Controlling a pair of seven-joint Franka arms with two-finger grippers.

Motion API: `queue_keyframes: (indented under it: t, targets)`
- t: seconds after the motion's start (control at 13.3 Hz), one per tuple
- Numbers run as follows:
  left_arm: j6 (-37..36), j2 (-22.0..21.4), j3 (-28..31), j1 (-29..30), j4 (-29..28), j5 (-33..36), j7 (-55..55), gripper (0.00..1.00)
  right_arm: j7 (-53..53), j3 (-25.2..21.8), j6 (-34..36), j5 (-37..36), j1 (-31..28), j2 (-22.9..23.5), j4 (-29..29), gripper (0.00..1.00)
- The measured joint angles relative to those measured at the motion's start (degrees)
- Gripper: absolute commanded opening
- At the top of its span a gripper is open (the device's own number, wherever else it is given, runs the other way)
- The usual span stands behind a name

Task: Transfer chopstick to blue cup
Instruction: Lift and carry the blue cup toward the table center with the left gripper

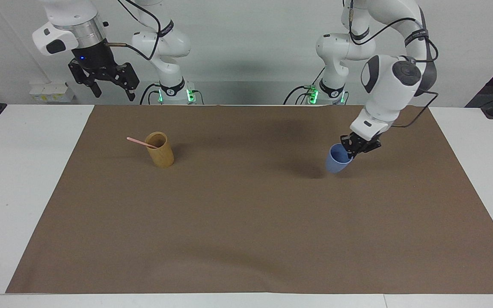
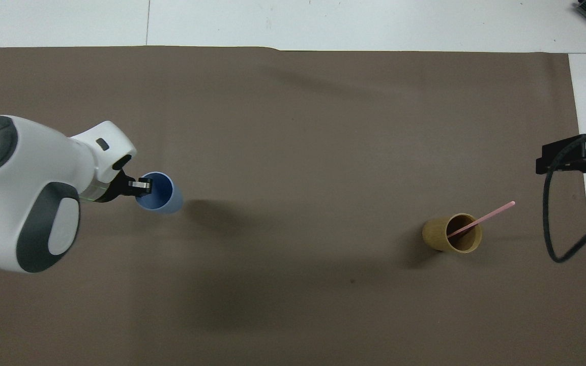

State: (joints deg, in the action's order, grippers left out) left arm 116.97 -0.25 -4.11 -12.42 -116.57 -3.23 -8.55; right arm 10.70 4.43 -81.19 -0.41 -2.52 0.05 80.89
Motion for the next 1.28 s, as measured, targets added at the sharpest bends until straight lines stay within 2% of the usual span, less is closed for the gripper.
queue_keyframes:
  t: [0.38,0.6,1.28]
  targets:
    - [0.34,-0.11,-0.1,-11.03,0.26,-0.05,-13.04,0.0,0.0,-0.02,0.01,0.0,0.0,0.0,0.0,1.0]
    - [3.5,0.22,-0.11,-15.38,0.27,-0.06,-17.82,0.0,0.0,-0.02,0.01,0.0,0.0,0.0,0.0,1.0]
    - [12.08,5.0,0.12,-16.62,-2.57,-0.06,-18.8,0.0,0.0,-0.01,-0.03,0.0,0.0,0.0,0.0,1.0]
